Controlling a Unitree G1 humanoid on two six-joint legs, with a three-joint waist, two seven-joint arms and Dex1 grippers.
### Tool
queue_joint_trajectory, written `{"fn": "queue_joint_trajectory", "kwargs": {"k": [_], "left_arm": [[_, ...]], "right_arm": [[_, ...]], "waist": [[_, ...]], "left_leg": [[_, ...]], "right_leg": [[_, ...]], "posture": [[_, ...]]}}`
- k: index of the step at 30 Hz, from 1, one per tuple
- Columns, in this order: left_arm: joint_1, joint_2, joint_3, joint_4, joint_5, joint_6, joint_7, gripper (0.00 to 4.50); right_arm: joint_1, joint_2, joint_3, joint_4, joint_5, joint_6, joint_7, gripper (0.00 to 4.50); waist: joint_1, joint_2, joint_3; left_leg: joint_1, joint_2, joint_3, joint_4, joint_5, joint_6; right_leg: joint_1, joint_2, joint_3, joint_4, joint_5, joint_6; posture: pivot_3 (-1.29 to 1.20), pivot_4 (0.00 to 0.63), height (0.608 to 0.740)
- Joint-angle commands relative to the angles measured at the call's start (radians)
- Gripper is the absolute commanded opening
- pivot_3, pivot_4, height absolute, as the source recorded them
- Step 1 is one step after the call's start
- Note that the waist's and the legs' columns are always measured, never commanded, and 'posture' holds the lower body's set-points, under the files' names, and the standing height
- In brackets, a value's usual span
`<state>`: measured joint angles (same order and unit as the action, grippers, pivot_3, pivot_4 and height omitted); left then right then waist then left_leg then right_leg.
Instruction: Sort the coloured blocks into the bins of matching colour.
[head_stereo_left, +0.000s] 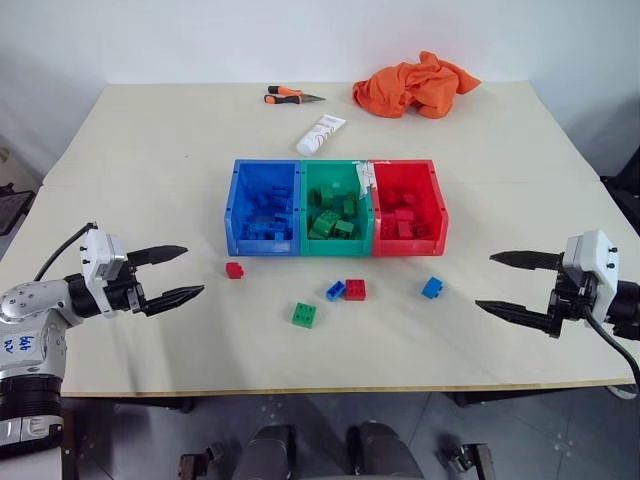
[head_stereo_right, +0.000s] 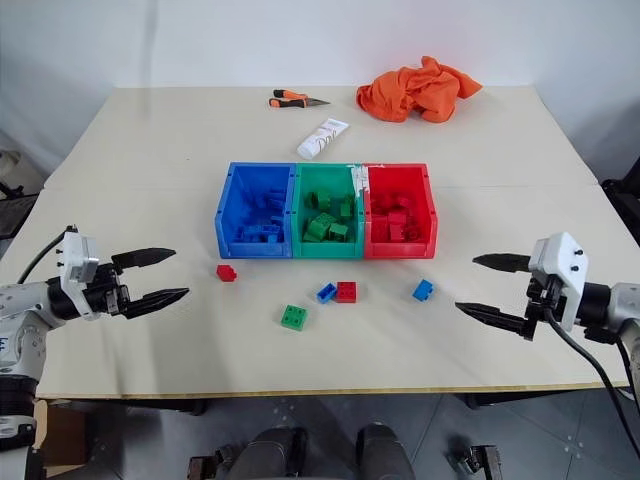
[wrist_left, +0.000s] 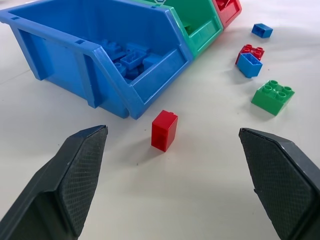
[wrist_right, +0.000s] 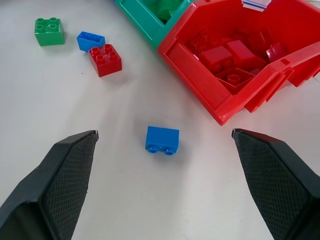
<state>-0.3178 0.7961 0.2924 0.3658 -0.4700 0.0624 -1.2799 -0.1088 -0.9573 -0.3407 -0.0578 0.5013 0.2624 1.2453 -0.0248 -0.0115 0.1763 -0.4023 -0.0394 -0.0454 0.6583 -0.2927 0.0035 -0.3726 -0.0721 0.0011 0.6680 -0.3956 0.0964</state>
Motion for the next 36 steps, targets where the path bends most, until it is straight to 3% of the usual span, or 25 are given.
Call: {"fn": "queue_joint_trajectory", "kwargs": {"k": [1,9,17,23,30,36], "left_arm": [[-0.019,0.003,0.013,-0.029,-0.017,0.003,0.004,4.47],[-0.017,-0.04,-0.017,-0.177,-0.044,0.094,0.056,4.47],[-0.064,-0.065,-0.154,-0.168,0.025,0.058,-0.031,4.47],[-0.113,-0.088,-0.185,-0.126,0.03,0.038,-0.047,4.47],[-0.086,-0.088,-0.176,-0.181,0.012,0.066,-0.029,4.47],[-0.021,-0.074,-0.142,-0.277,-0.01,0.113,0.011,4.47]], "right_arm": [[-0.01,-0.004,-0.027,-0.041,0.016,-0.001,-0.017,4.5],[0.023,-0.009,-0.006,-0.075,-0.022,0.042,-0.085,4.5],[0.228,-0.077,-0.185,-0.103,-0.018,0.089,-0.02,4.5],[0.341,-0.118,-0.293,-0.103,-0.035,0.096,0.033,4.5],[0.155,-0.085,-0.055,-0.159,-0.023,0.202,-0.062,4.5],[-0.051,0.004,0.158,-0.036,-0.086,0.191,-0.106,4.5]], "waist": [[0.0,0.0,0.0],[0.0,0.0,0.0],[0.018,0.0,0.0],[0.022,0.0,0.0],[0.015,0.0,0.0],[0.021,0.0,0.0]], "left_leg": [[0.0,0.0,0.0,0.0,0.0,0.0],[0.0,0.0,0.0,0.001,0.0,0.001],[0.0,-0.001,0.0,0.003,-0.001,0.002],[0.0,0.0,0.001,0.004,-0.002,0.003],[0.001,0.0,0.001,0.004,-0.002,0.003],[0.001,0.0,0.001,0.005,-0.002,0.003]], "right_leg": [[0.0,0.0,0.0,0.0,0.0,0.0],[0.0,0.0,0.0,0.004,0.0,0.0],[0.002,0.0,0.0,0.004,0.0,0.001],[0.003,0.001,0.0,-0.001,0.0,0.001],[0.003,0.001,0.001,0.001,0.0,0.001],[0.002,0.0,0.001,0.001,0.0,0.001]], "posture": [[0.0,0.15,0.74],[0.0,0.15,0.74],[0.0,0.15,0.74],[0.0,0.15,0.74],[0.0,0.15,0.74],[0.0,0.15,0.74]]}}
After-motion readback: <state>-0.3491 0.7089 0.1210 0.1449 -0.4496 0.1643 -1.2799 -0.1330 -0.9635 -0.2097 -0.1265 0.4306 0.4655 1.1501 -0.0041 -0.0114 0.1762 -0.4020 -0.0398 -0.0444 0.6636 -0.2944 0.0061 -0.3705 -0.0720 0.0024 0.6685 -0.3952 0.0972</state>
